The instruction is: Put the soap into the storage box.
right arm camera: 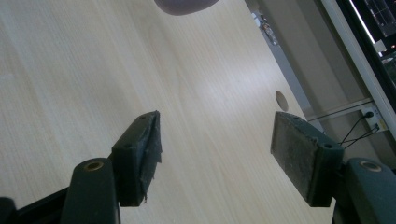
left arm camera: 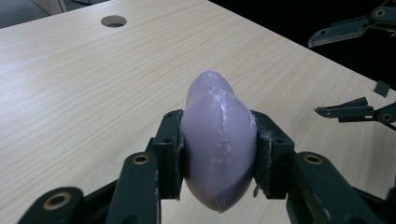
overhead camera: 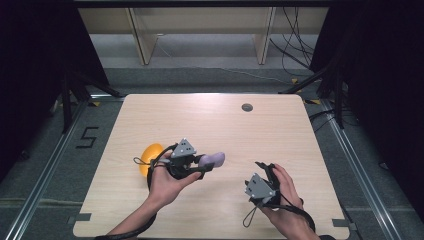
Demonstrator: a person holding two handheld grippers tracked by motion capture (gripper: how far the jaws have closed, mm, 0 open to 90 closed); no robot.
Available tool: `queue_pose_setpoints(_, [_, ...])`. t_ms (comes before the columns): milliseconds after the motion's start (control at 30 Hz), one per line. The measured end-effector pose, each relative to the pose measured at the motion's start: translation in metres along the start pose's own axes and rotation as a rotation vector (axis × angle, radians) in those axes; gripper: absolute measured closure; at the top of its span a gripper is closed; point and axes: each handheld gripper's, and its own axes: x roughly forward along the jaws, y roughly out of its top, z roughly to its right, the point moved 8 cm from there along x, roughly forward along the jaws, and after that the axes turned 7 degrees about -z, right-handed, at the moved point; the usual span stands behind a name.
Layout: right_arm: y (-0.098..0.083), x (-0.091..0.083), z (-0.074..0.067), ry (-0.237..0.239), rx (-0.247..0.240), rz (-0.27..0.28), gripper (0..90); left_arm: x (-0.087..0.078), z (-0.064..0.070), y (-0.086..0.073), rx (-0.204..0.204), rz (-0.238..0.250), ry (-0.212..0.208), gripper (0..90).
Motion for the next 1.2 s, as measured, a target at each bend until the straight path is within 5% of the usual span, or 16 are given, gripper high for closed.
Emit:
queue_pose_setpoints(767, [-0.001,0.001,0.0,0.005,0.008,-0.001,34.1,-0.018,-0.013,-0.005,-0.006,0.003,0.036,58.7])
queue_pose_setpoints(900, [-0.001,0.0,0.003,-0.007,-0.026,0.0,34.1,-0.02,-0.016,-0.007,-0.001,0.005,0.053,58.7])
queue_pose_setpoints(1200, [-0.001,0.0,0.002,-0.005,-0.015,0.002,34.1,-0.025,-0.024,-0.011,-0.004,0.002,0.09,58.7])
